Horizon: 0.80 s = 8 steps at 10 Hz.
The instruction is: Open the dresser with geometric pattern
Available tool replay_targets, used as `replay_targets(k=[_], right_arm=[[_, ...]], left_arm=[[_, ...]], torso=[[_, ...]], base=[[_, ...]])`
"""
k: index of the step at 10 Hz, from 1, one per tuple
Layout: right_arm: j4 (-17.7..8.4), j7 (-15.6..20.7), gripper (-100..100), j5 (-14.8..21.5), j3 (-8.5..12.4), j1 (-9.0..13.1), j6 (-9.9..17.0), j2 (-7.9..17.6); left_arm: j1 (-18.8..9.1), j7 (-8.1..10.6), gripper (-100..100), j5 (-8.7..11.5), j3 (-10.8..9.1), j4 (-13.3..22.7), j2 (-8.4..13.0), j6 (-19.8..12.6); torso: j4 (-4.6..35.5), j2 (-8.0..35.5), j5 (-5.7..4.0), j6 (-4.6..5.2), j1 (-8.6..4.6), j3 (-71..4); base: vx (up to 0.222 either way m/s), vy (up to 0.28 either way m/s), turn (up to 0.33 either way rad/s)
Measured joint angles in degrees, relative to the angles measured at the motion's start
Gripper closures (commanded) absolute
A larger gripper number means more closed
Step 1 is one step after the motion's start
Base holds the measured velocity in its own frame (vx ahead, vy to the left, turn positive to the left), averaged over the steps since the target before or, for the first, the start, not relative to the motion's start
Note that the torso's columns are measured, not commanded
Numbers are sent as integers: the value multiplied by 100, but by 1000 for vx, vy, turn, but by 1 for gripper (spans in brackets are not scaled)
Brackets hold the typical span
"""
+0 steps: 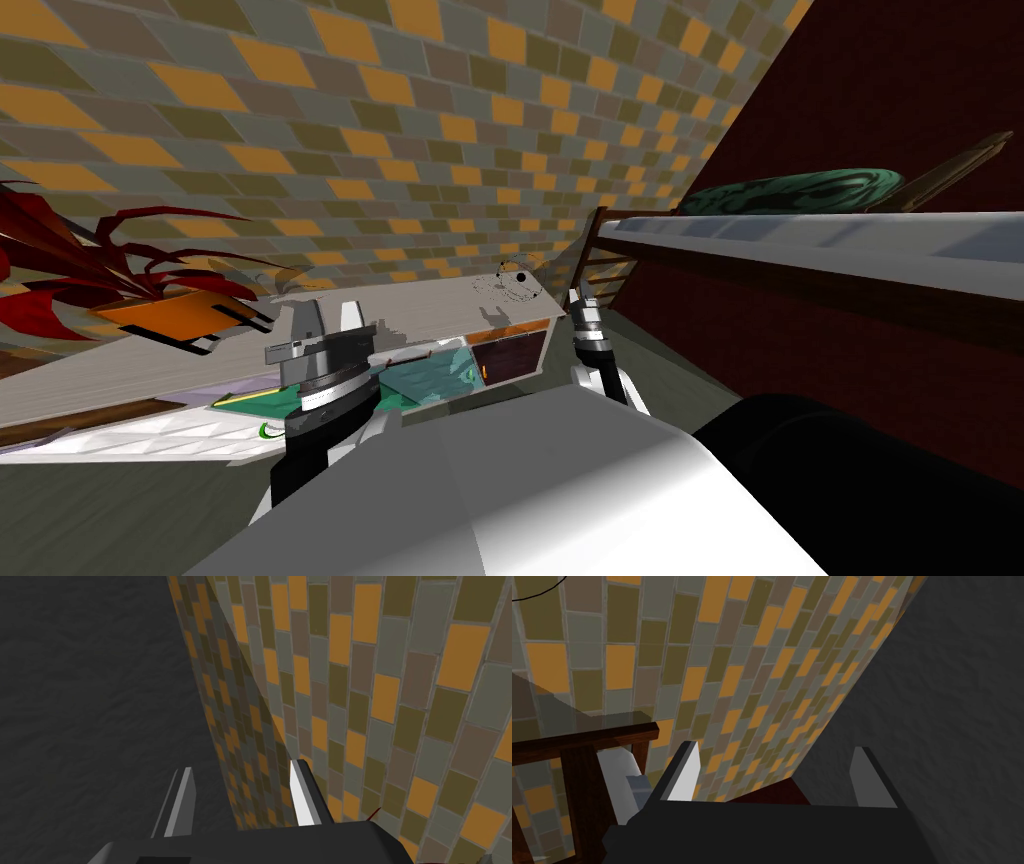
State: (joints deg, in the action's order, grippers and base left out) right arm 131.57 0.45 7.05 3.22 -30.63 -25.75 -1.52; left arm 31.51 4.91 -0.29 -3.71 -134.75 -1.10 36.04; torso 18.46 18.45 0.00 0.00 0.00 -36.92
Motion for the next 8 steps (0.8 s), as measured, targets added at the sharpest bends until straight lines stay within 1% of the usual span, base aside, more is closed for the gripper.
replay_targets(k=[4, 5, 6, 8], right_arm=[[0, 0, 0, 0, 0, 0, 0, 0], [1, 0, 0, 0, 0, 0, 0, 0], [-2, 0, 0, 0, 0, 0, 0, 0], [-2, 0, 0, 0, 0, -1, 0, -1]], left_arm=[[0, 0, 0, 0, 0, 0, 0, 0], [0, 0, -100, 0, 0, 0, 0, 0], [-14, -4, -100, -3, -2, 43, 100, 17], [-58, -21, -100, -14, -9, 189, 360, 89]], torso=[[1692, 1693, 0, 0, 0, -3381], [2114, 2116, 0, 0, 0, -4227], [2303, 2308, 0, 0, -1, -4622], [2375, 2375, -1, 0, -5, -4760]], base=[[0, 0, 0], [9, -9, 1], [8, -22, 2], [11, -33, 2]])
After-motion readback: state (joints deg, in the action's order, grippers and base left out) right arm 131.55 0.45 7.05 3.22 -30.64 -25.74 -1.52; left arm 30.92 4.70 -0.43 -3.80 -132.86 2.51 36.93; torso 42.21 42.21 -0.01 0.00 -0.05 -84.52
